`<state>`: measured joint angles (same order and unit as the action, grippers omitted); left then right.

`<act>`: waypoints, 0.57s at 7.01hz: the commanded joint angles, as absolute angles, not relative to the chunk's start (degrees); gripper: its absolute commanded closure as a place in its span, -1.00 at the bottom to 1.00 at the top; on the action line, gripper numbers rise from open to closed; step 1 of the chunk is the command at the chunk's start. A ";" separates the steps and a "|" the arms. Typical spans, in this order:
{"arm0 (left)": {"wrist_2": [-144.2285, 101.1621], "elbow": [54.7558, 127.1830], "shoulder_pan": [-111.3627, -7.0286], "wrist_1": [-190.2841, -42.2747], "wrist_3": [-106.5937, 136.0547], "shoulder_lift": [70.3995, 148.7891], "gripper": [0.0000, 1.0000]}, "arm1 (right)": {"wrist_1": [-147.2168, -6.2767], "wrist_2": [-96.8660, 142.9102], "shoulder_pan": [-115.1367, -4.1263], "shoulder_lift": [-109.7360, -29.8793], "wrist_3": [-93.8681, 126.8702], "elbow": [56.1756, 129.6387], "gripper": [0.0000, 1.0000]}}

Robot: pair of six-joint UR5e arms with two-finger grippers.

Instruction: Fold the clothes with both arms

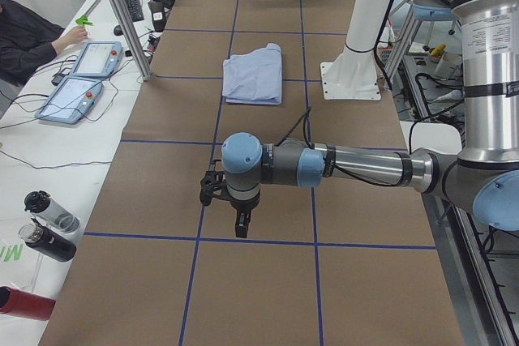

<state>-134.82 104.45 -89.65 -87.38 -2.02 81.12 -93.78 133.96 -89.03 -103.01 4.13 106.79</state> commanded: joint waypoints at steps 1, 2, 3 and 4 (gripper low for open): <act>-134.82 104.41 -89.65 -87.36 -2.02 81.12 -0.99 | -93.78 134.03 -89.03 -103.01 4.13 106.79 -1.00; -134.82 104.50 -89.65 -87.28 -2.02 81.12 -0.99 | -93.78 134.03 -89.03 -103.01 4.13 106.79 -1.00; -134.82 104.59 -89.65 -87.10 -2.02 81.12 -0.99 | -93.78 133.95 -89.03 -103.01 4.13 106.79 -1.00; -134.82 104.59 -89.65 -87.19 -2.02 81.12 -0.99 | -93.78 133.95 -89.03 -103.01 4.13 106.79 -1.00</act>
<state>-134.82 104.54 -89.65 -87.20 -2.02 81.12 -93.78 133.98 -89.03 -103.01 4.13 106.79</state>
